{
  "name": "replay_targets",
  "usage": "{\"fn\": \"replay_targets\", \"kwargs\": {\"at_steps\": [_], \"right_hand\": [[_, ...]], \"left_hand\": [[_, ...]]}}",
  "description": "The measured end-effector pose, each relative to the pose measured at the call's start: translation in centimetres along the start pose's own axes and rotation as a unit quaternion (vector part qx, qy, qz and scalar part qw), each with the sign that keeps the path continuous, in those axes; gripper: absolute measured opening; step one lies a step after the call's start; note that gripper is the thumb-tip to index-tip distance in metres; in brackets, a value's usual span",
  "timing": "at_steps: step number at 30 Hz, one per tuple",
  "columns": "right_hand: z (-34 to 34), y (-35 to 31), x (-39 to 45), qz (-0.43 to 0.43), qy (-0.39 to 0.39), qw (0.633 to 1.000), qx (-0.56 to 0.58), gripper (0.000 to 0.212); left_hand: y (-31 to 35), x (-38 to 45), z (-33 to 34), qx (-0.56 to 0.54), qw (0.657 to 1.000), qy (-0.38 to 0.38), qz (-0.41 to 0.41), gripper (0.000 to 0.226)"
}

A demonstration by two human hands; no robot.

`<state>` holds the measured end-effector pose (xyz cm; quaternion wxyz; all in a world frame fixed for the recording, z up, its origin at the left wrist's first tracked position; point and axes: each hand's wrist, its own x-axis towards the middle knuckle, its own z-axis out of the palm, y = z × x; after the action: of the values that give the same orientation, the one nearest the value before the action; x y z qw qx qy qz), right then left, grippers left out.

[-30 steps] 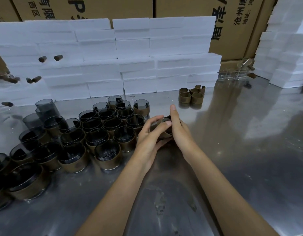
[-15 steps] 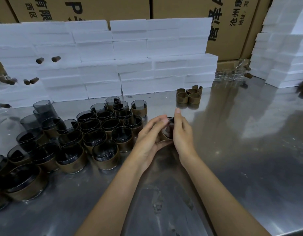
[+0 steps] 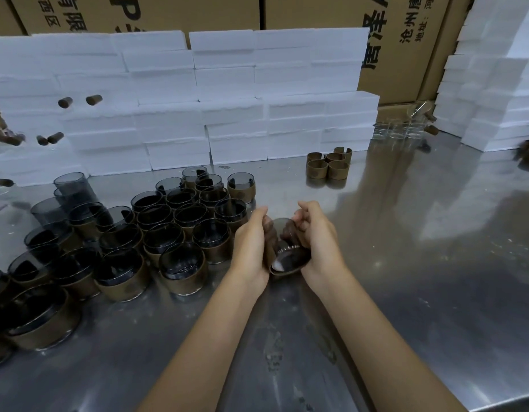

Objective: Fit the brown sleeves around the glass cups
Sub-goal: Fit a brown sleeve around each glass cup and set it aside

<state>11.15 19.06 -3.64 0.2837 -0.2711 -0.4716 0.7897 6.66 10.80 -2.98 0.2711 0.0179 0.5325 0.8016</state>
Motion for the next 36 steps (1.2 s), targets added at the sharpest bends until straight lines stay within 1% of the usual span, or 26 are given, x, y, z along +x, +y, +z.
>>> {"fn": "replay_targets", "kwargs": {"at_steps": [2, 3, 6, 7, 9, 12, 14, 19, 21, 23, 25, 26, 28, 29, 30, 31, 32, 33, 35, 36], "right_hand": [[0.0, 0.0, -0.3, 0.019, -0.009, 1.0, -0.006, 0.042], [0.0, 0.0, -0.5, 0.021, -0.014, 1.0, -0.009, 0.042], [0.2, 0.1, -0.7, 0.022, -0.03, 0.999, 0.004, 0.036], [0.3, 0.1, -0.8, 0.02, -0.032, 0.999, 0.002, 0.035], [0.4, 0.2, -0.8, 0.014, -0.041, 0.999, 0.0, 0.037], [0.4, 0.5, -0.7, 0.008, -0.058, 0.998, -0.006, 0.042], [0.5, 0.5, -0.8, 0.011, -0.077, 0.997, -0.012, 0.044], [0.4, 0.4, -1.0, 0.016, -0.104, 0.994, 0.001, 0.048], [0.5, 0.4, -1.1, 0.013, -0.1, 0.995, 0.009, 0.048], [0.6, 0.4, -1.4, 0.009, -0.082, 0.997, 0.014, 0.049], [0.6, 0.2, -1.4, -0.023, -0.042, 0.999, 0.01, 0.049], [0.4, 0.0, -1.3, -0.058, -0.015, 0.998, -0.004, 0.047], [0.1, -0.6, -1.2, -0.148, 0.035, 0.988, -0.035, 0.042], [-0.2, -0.9, -1.1, -0.189, 0.053, 0.98, -0.039, 0.044], [-0.4, -1.2, -1.1, -0.222, 0.064, 0.972, -0.04, 0.048], [-0.6, -1.4, -1.1, -0.249, 0.067, 0.965, -0.046, 0.05], [-0.8, -1.4, -1.2, -0.271, 0.061, 0.959, -0.058, 0.051], [-0.9, -1.4, -1.2, -0.285, 0.051, 0.955, -0.072, 0.052], [-1.1, -1.1, -1.1, -0.291, 0.032, 0.951, -0.095, 0.053], [-1.2, -1.0, -1.0, -0.289, 0.028, 0.951, -0.106, 0.053]], "left_hand": [[-0.2, -0.2, 0.3, 0.006, 1.0, 0.028, 0.012, 0.016], [-0.3, -0.2, 0.3, 0.005, 0.999, 0.041, 0.014, 0.017], [-0.3, -0.1, 0.2, -0.011, 0.998, 0.052, 0.025, 0.048], [-0.3, -0.1, 0.1, -0.009, 0.998, 0.048, 0.031, 0.054], [-0.3, -0.2, 0.1, 0.006, 0.998, 0.053, 0.045, 0.053], [0.0, -0.3, 0.1, 0.025, 0.996, 0.061, 0.062, 0.044], [0.1, -0.3, 0.1, 0.027, 0.996, 0.057, 0.065, 0.042], [0.3, -0.3, 0.0, 0.044, 0.996, 0.046, 0.062, 0.045], [0.2, -0.3, -0.1, 0.044, 0.996, 0.039, 0.064, 0.048], [0.2, -0.3, -0.2, 0.07, 0.995, 0.036, 0.068, 0.056], [0.6, -0.4, -0.1, 0.115, 0.99, 0.026, 0.073, 0.055], [0.8, -0.4, -0.1, 0.138, 0.988, 0.01, 0.074, 0.049], [0.8, -0.9, -0.1, 0.193, 0.977, -0.061, 0.067, 0.035], [0.5, -1.1, -0.1, 0.234, 0.965, -0.104, 0.064, 0.038], [0.2, -1.3, -0.1, 0.276, 0.949, -0.139, 0.06, 0.048], [-0.1, -1.5, -0.2, 0.308, 0.936, -0.163, 0.057, 0.055], [-0.3, -1.6, -0.2, 0.323, 0.928, -0.177, 0.061, 0.055], [-0.4, -1.6, -0.3, 0.323, 0.926, -0.182, 0.07, 0.049], [0.0, -1.4, -0.8, 0.323, 0.927, -0.165, 0.094, 0.041], [0.3, -1.4, -1.1, 0.35, 0.915, -0.154, 0.124, 0.042]]}}
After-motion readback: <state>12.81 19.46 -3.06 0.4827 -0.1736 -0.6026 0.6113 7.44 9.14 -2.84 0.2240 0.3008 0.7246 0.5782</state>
